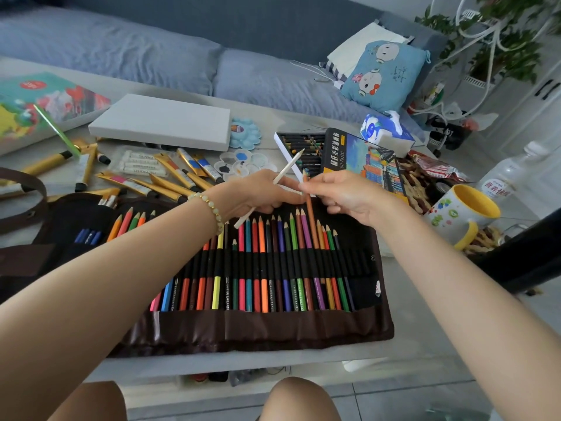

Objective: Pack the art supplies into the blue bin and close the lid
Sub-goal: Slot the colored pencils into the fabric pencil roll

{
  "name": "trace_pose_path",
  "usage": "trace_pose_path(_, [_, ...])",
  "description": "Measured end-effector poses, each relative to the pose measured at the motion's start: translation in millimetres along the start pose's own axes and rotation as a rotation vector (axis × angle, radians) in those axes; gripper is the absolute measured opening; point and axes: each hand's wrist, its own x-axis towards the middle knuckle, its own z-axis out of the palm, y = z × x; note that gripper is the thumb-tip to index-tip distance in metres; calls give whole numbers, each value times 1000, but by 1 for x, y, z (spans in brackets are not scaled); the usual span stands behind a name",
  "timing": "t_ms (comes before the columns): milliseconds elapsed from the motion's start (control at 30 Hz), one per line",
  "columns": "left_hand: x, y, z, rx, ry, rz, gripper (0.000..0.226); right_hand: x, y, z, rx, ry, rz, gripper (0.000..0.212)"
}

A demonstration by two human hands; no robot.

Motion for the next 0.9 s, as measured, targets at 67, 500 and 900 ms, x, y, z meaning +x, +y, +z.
trace_pose_path(67, [0, -2, -2, -7, 9, -9, 29, -5, 4, 0, -81, -37, 14, 12])
trace_pose_path(500, [7, -11, 4, 6, 6, -73, 29, -9, 12, -9, -240, -201, 115, 7])
trace_pose_path(900, [-11, 16, 18, 123, -1, 185, 44, -9, 10, 1, 558, 128, -93, 17])
